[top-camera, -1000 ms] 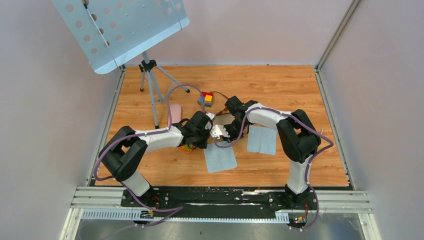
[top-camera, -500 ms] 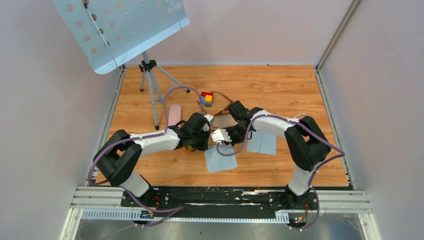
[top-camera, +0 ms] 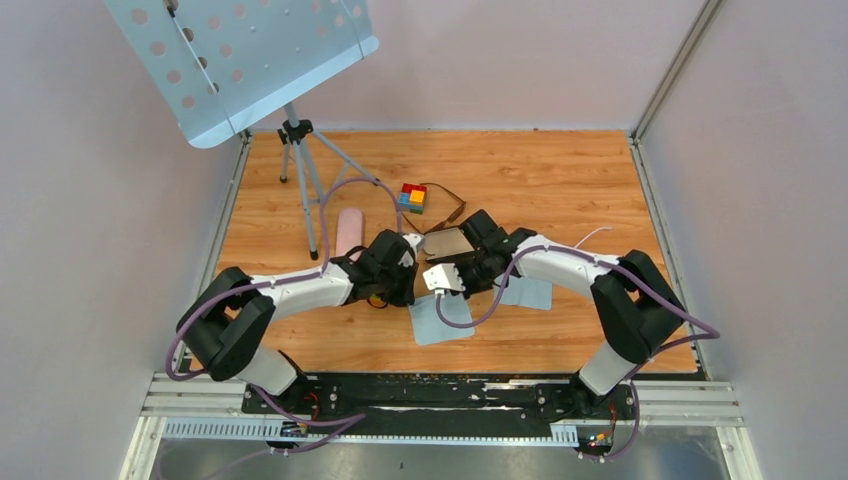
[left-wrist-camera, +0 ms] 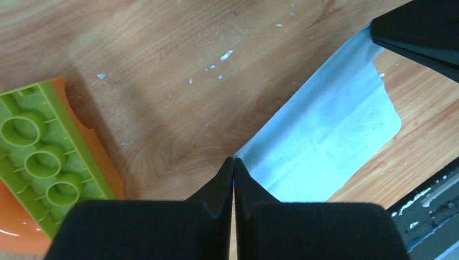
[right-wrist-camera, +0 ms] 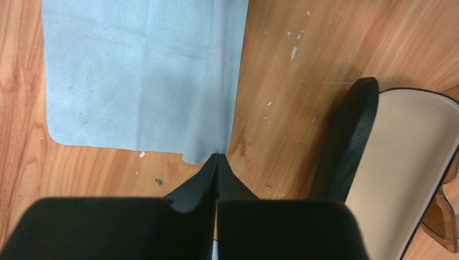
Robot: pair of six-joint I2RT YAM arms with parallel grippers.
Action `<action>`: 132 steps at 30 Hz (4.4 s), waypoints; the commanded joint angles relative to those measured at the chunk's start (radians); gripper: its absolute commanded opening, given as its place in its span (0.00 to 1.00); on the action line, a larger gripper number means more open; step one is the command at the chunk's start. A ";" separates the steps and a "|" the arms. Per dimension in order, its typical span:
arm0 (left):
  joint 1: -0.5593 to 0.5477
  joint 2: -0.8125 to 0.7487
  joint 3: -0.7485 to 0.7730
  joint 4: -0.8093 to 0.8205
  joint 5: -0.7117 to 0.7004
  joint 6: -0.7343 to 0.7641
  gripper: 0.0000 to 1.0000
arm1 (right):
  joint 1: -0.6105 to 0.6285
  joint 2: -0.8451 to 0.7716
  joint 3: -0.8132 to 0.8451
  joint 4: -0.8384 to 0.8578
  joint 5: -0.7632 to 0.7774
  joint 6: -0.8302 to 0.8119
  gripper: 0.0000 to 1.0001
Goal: Organize the sunglasses
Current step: Fold the glasses cleaning cloth at the center of the board.
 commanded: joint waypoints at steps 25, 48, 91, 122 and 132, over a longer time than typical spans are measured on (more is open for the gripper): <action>-0.005 -0.081 -0.054 0.033 0.117 -0.016 0.00 | 0.088 -0.156 -0.130 0.041 0.070 0.086 0.00; -0.058 -0.080 -0.072 0.019 0.163 -0.035 0.00 | 0.141 -0.230 -0.208 -0.031 0.048 0.110 0.00; -0.096 -0.104 -0.105 0.011 0.188 -0.055 0.00 | 0.204 -0.242 -0.235 -0.056 0.061 0.123 0.00; -0.101 -0.111 -0.095 -0.009 0.155 -0.041 0.00 | 0.206 -0.220 -0.247 0.000 0.100 0.130 0.00; -0.102 -0.116 -0.095 -0.023 0.148 -0.028 0.00 | 0.206 -0.199 -0.235 0.019 0.129 0.124 0.00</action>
